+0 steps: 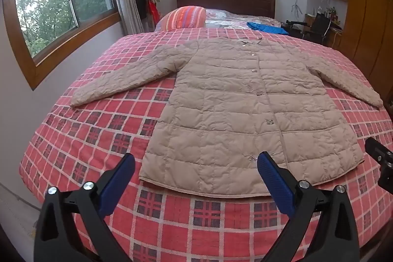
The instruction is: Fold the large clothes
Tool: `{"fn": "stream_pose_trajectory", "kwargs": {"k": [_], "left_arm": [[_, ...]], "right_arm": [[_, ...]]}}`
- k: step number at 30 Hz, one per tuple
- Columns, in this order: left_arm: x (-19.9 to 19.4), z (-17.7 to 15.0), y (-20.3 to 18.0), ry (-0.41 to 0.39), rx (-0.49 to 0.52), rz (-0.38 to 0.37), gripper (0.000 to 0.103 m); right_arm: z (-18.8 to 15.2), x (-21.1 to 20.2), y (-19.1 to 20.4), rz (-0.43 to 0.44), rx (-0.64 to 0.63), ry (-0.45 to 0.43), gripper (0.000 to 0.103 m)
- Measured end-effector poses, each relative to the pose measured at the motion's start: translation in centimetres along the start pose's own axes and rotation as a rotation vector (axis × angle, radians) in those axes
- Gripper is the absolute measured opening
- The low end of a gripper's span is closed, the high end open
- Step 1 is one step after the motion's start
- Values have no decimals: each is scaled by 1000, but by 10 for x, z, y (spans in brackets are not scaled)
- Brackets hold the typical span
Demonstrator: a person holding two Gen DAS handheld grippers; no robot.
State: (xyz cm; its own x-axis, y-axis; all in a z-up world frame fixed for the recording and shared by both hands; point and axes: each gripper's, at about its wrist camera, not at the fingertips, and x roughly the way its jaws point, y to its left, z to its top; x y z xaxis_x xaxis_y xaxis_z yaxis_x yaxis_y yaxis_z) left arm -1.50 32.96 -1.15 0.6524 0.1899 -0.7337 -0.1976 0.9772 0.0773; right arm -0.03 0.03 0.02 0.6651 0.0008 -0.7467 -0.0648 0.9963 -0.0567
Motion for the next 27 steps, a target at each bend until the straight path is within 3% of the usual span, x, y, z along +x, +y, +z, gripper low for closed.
{"fn": "stream_pose_trajectory", "kwargs": {"k": [12,27], "left_arm": [[4,9,-9,30,-10,37,99],[2,0,-1,4,1,19,99]], "right_arm": [[4,-1,6,15,5,-2,101],[1,0,4,19,6,-4,101]]}}
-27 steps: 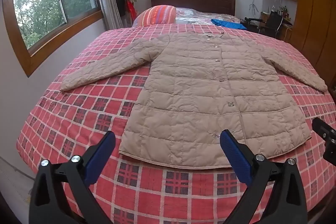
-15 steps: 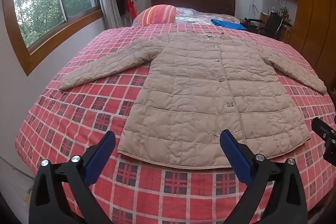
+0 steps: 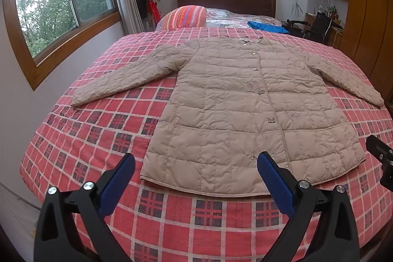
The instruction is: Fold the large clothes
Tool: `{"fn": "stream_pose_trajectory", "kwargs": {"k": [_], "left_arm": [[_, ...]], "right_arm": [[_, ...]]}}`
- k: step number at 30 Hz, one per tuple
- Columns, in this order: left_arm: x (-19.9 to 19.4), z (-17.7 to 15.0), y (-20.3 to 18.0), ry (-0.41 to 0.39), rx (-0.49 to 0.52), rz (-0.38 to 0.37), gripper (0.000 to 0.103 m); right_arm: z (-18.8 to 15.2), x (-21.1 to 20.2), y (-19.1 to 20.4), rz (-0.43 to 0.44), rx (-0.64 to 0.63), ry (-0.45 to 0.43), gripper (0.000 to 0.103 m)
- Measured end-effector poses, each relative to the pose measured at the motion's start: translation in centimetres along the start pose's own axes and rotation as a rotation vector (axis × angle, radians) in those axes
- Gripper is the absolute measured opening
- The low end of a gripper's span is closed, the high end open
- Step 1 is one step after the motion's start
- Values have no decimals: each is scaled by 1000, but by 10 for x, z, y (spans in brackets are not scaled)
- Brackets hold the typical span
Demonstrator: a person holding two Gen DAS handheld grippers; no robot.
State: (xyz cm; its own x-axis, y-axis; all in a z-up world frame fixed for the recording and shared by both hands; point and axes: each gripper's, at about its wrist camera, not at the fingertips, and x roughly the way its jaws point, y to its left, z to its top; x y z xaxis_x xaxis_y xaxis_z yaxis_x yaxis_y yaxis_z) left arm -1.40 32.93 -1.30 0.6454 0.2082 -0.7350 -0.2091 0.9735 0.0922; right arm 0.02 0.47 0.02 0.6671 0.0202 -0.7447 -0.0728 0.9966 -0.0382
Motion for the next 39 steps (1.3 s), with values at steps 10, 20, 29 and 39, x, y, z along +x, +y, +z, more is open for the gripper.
{"fn": "stream_pose_trajectory", "kwargs": {"k": [10,20,29,39], "left_arm": [[-1,-2,3,-5,-3,-1,99],[-3,-4,6,-5,-7,-2,99],[-4,-4,8,-5,-8,-3,99],[-4,-4,7,-6,-8,-3,99]], "right_arm": [[0,-1,0,6,0,2,101],[0,-3,2,6,-5,0,101],[-1,-6,3,6,-7,-5,101],[-2,-6,3,5,-7,-4,101]]}}
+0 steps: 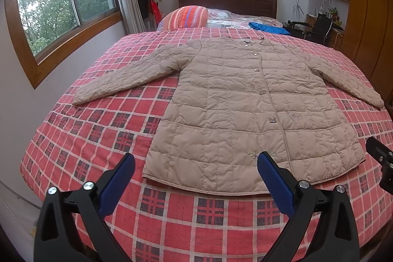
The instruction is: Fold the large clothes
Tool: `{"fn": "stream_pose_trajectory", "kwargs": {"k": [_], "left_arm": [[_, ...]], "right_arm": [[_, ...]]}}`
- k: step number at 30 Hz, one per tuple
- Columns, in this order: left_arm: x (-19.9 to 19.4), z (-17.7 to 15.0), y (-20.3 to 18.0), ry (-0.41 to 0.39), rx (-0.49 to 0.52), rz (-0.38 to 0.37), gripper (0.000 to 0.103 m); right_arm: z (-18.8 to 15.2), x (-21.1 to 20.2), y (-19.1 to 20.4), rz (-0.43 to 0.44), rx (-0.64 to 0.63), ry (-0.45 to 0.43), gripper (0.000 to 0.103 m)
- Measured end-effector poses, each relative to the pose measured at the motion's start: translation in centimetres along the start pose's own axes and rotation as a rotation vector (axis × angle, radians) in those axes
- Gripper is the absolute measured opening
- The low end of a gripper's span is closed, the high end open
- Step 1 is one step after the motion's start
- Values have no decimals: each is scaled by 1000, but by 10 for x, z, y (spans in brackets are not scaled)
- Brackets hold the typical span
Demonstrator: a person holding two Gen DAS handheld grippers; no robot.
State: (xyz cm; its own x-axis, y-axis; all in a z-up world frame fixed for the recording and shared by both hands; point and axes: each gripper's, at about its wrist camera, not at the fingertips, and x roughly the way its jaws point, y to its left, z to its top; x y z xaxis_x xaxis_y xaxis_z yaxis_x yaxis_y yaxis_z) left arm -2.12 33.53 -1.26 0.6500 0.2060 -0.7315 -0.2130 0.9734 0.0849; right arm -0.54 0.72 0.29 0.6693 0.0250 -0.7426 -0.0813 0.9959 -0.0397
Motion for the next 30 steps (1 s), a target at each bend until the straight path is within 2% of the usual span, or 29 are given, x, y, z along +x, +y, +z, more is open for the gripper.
{"fn": "stream_pose_trajectory", "kwargs": {"k": [30], "left_arm": [[1,0,0,6,-5,-8,99]], "right_arm": [[1,1,-1,2,2,-1,101]]}}
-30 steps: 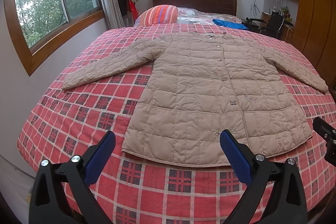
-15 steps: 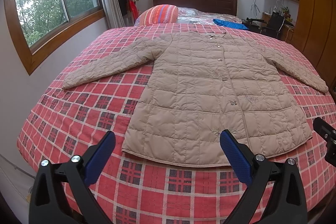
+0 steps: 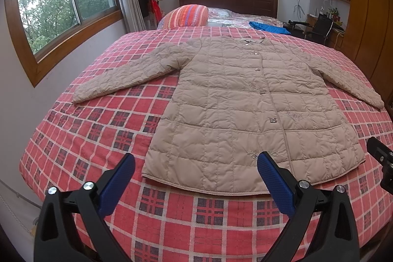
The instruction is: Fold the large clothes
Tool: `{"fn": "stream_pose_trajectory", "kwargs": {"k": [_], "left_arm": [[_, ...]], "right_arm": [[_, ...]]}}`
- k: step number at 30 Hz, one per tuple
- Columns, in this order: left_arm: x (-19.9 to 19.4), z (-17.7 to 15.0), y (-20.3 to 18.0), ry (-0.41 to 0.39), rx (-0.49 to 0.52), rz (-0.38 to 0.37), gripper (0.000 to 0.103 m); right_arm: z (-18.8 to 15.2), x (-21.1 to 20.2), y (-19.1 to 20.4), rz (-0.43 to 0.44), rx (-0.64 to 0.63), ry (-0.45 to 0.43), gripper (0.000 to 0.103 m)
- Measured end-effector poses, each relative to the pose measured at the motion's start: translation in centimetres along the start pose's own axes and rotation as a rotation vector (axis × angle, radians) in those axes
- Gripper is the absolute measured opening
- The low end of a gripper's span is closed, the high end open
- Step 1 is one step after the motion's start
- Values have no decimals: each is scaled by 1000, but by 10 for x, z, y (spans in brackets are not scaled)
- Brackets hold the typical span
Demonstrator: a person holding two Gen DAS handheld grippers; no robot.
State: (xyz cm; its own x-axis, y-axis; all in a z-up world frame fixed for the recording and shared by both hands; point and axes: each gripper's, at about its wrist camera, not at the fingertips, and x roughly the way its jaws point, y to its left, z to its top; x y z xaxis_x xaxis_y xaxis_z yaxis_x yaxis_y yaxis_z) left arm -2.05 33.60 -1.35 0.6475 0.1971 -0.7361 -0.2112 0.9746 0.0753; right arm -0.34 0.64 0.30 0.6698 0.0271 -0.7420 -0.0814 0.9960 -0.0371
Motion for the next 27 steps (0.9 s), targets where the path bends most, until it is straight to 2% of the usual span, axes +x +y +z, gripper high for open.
{"fn": "stream_pose_trajectory", "kwargs": {"k": [7,15,22,27], "left_arm": [[9,3,-5,21,1,-37,99],[22,26,-19,9,11,-51,99],[50,80,-62,6,60,-79,99],[84,137,-119,-25,72,-118,99]], "right_arm": [[3,6,-6,38,8,5,101],[17,20,-41,5,78,3,101],[47,41,-94,-34,106,-2,101],[76,82,-154,-136,134,16,100]]}}
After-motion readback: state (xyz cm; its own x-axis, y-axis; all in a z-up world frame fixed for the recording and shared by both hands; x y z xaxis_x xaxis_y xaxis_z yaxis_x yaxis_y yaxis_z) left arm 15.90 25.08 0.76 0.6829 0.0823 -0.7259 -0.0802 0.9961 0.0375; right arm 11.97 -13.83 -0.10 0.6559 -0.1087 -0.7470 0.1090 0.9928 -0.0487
